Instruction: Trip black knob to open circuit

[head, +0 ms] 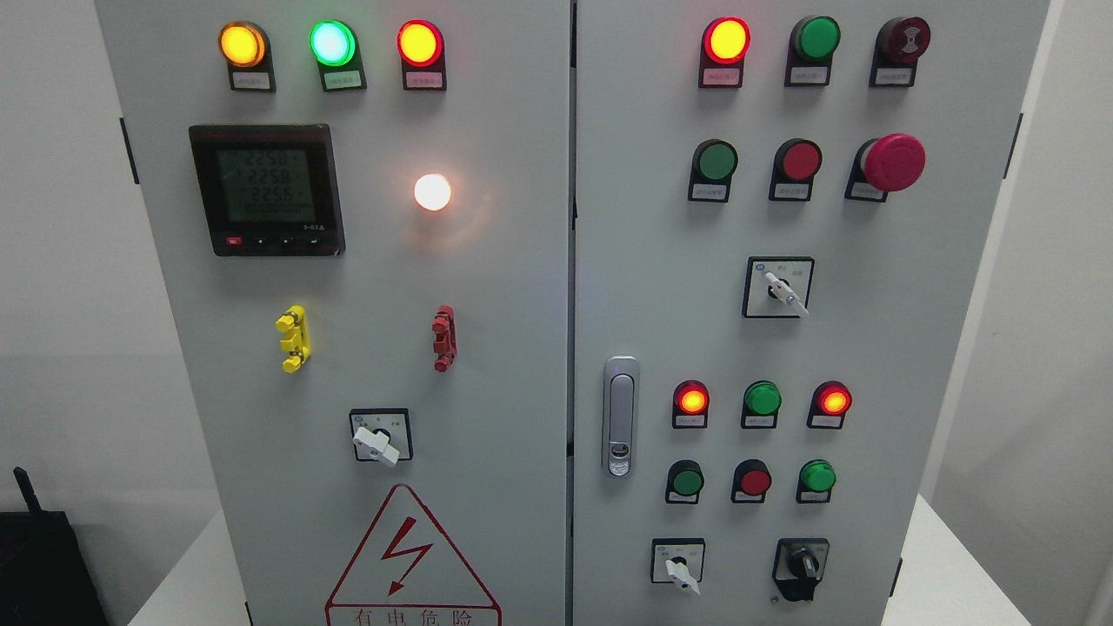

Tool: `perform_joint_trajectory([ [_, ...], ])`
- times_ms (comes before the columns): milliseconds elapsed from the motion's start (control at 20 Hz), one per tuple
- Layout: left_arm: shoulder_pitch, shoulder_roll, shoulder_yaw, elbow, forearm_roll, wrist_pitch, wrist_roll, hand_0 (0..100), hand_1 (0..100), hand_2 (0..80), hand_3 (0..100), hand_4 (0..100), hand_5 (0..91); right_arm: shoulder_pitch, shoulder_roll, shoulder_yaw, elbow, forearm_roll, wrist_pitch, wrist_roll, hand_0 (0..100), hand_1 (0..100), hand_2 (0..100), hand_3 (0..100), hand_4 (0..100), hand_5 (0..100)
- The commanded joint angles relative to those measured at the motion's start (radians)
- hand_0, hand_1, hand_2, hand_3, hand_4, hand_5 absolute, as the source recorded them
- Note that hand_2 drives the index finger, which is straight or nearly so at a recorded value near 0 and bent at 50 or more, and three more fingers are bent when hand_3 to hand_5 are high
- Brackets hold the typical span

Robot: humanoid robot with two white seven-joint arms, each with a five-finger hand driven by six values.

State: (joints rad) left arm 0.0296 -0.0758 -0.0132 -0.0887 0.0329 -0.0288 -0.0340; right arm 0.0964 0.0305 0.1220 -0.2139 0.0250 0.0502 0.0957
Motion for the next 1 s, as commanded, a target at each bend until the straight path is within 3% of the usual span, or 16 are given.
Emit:
perform_joint_trajectory([
  [0, 0.0, -0.001, 0.001, 0.001, 0.002, 0.001, 0.0, 12, 39, 0.0, 0, 0, 0.0, -0.003, 0.003, -0.004, 0.005, -0.005, -0.009, 0.007, 27, 36, 0, 0, 0, 0],
  [500, 0.0, -0.001, 0.001, 0.001, 0.002, 0.001, 0.0, 12, 39, 0.0, 0, 0, 0.0, -0.001, 0.009, -0.007, -0.022, -0.01, -0.045, 0.016, 27, 36, 0, 0, 0, 0],
  [800, 0.0, -0.001, 0.001, 0.001, 0.002, 0.001, 0.0, 12, 39, 0.0, 0, 0, 0.0, 0.02, 0.003, -0.004, -0.163, -0.011, -0.07, 0.01, 27, 35, 0, 0, 0, 0],
  [950, 0.0, -0.001, 0.001, 0.001, 0.002, 0.001, 0.0, 12, 39, 0.0, 0, 0, 0.0, 0.039, 0.002, -0.005, -0.235, -0.011, -0.128, 0.0, 27, 36, 0, 0, 0, 0],
])
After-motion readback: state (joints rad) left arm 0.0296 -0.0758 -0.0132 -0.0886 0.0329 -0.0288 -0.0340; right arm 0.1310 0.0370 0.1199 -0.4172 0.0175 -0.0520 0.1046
